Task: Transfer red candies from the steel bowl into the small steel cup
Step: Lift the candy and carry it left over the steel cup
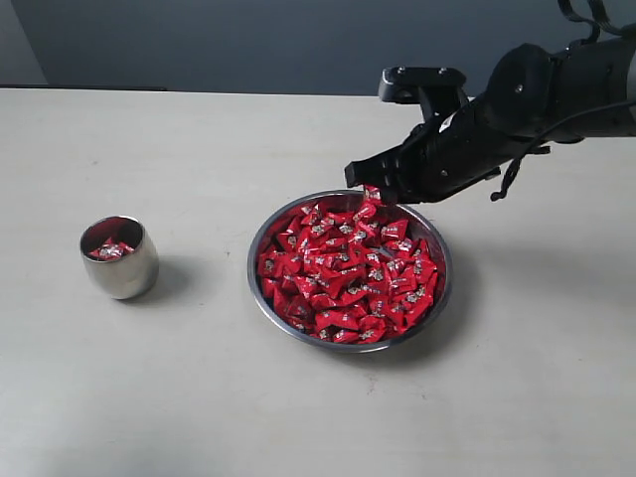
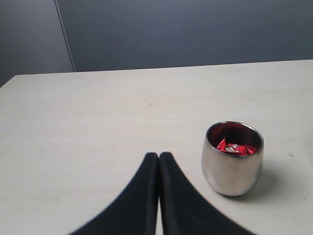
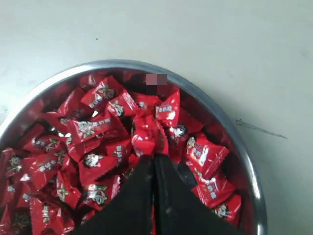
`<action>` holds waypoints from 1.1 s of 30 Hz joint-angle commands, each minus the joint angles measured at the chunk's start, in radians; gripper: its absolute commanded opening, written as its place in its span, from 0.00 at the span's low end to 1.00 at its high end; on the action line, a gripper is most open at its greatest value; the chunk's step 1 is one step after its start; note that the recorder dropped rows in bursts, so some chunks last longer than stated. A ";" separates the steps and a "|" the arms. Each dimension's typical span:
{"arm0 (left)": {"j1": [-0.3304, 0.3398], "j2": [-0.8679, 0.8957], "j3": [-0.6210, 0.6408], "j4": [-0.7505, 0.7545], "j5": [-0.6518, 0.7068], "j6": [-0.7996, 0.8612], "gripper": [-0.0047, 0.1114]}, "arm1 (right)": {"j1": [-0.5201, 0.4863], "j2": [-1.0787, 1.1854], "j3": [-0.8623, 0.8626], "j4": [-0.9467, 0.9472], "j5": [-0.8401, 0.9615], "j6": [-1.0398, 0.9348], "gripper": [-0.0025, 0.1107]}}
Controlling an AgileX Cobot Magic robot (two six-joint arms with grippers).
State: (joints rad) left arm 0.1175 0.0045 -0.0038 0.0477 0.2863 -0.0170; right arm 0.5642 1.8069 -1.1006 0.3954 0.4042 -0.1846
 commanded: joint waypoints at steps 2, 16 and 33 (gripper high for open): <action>0.001 -0.004 0.004 -0.002 -0.002 -0.002 0.04 | 0.032 0.005 -0.088 0.044 0.020 -0.103 0.01; 0.001 -0.004 0.004 -0.002 -0.002 -0.002 0.04 | 0.120 0.171 -0.366 0.275 0.147 -0.365 0.01; 0.001 -0.004 0.004 -0.002 -0.002 -0.002 0.04 | 0.326 0.460 -0.810 0.308 0.368 -0.444 0.01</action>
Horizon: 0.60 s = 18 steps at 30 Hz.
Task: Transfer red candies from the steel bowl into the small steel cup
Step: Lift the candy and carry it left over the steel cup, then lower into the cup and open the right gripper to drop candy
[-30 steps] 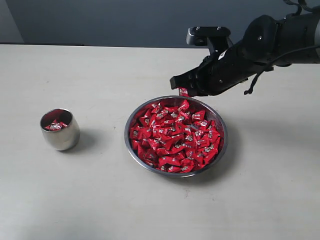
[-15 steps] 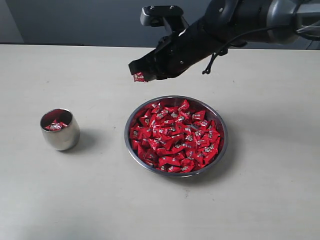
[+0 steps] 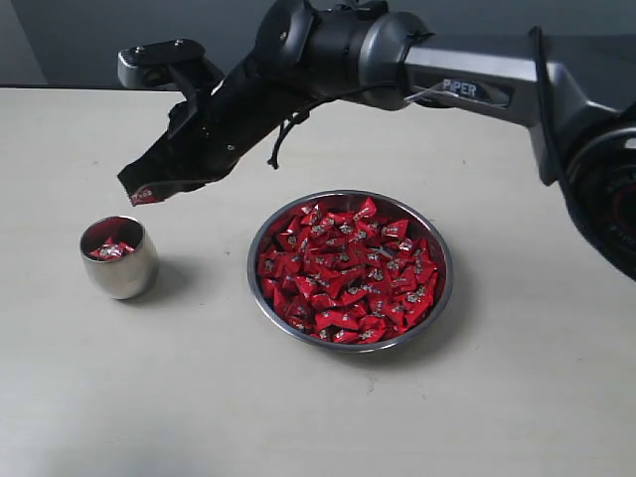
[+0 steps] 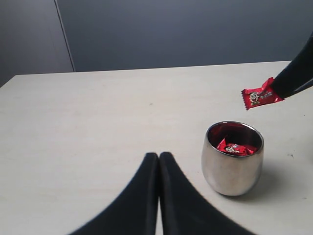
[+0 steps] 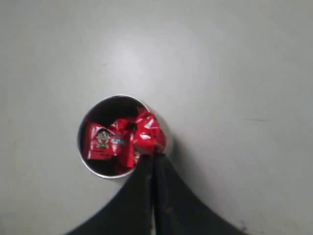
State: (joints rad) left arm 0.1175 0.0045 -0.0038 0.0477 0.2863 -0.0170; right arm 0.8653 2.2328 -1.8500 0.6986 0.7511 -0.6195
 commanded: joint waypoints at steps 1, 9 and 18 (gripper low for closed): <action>0.001 -0.004 0.004 -0.002 -0.002 -0.002 0.04 | 0.032 0.048 -0.080 0.005 0.026 -0.010 0.01; 0.001 -0.004 0.004 -0.002 -0.002 -0.002 0.04 | 0.065 0.105 -0.141 0.002 0.051 -0.010 0.01; 0.001 -0.004 0.004 -0.002 -0.002 -0.002 0.04 | 0.067 0.116 -0.140 -0.005 0.028 -0.010 0.01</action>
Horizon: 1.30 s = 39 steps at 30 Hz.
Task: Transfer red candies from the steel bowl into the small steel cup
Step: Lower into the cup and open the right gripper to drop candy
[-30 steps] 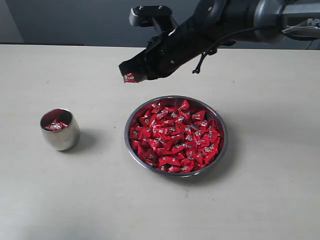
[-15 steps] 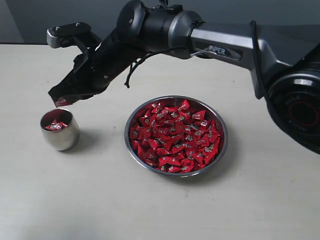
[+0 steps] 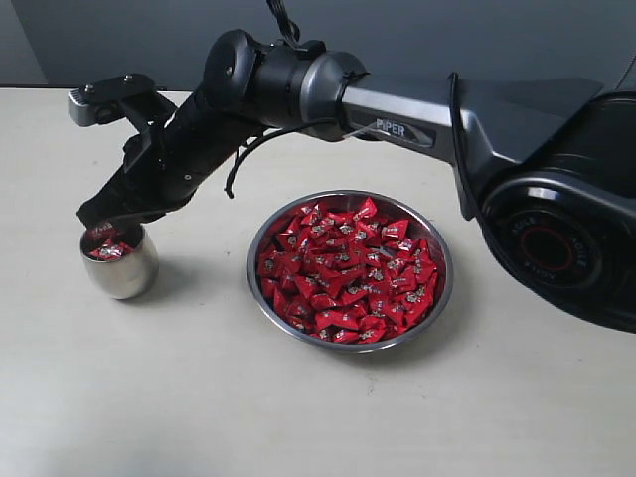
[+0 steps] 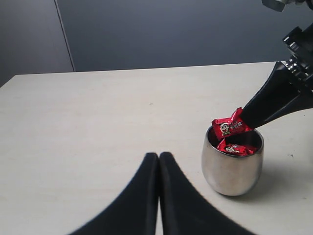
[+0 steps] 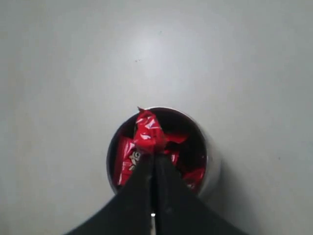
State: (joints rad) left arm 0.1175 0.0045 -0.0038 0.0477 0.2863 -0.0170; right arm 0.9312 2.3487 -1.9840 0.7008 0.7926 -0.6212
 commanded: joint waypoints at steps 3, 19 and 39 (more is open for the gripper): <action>0.001 -0.004 0.004 -0.002 -0.002 -0.002 0.04 | 0.001 0.000 -0.006 -0.019 -0.019 -0.008 0.01; 0.001 -0.004 0.004 -0.002 -0.002 -0.002 0.04 | 0.001 0.000 -0.006 -0.023 -0.017 -0.008 0.12; 0.001 -0.004 0.004 -0.002 -0.002 -0.002 0.04 | -0.001 -0.051 -0.006 -0.100 -0.042 -0.002 0.35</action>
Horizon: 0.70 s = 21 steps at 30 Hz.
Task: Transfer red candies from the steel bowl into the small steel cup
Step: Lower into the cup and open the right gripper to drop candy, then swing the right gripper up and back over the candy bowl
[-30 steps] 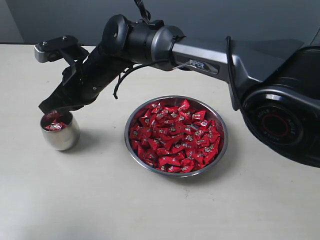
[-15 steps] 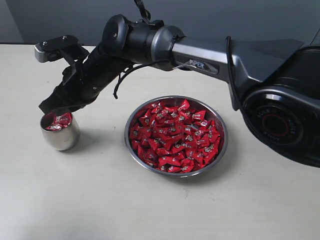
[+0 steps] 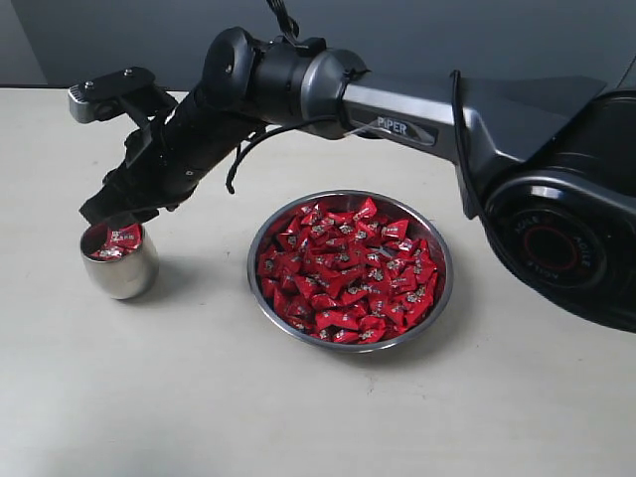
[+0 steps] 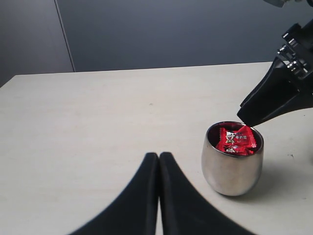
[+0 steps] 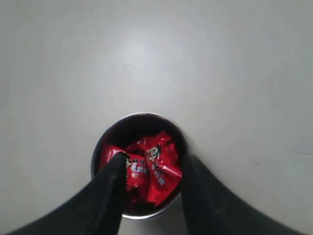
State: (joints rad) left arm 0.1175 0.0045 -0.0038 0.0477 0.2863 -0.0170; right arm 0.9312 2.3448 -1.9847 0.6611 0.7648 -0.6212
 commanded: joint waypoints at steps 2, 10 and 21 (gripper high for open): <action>0.001 -0.004 0.004 -0.002 -0.002 -0.002 0.04 | -0.001 -0.057 -0.006 -0.085 -0.014 0.014 0.35; 0.001 -0.004 0.004 -0.002 -0.002 -0.002 0.04 | -0.001 -0.131 -0.006 -0.335 0.001 0.233 0.18; 0.001 -0.004 0.004 -0.002 -0.002 -0.002 0.04 | -0.077 -0.202 -0.006 -0.428 0.143 0.334 0.01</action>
State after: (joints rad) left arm 0.1175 0.0045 -0.0038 0.0477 0.2863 -0.0170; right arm 0.8958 2.1526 -1.9863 0.2757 0.8593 -0.3514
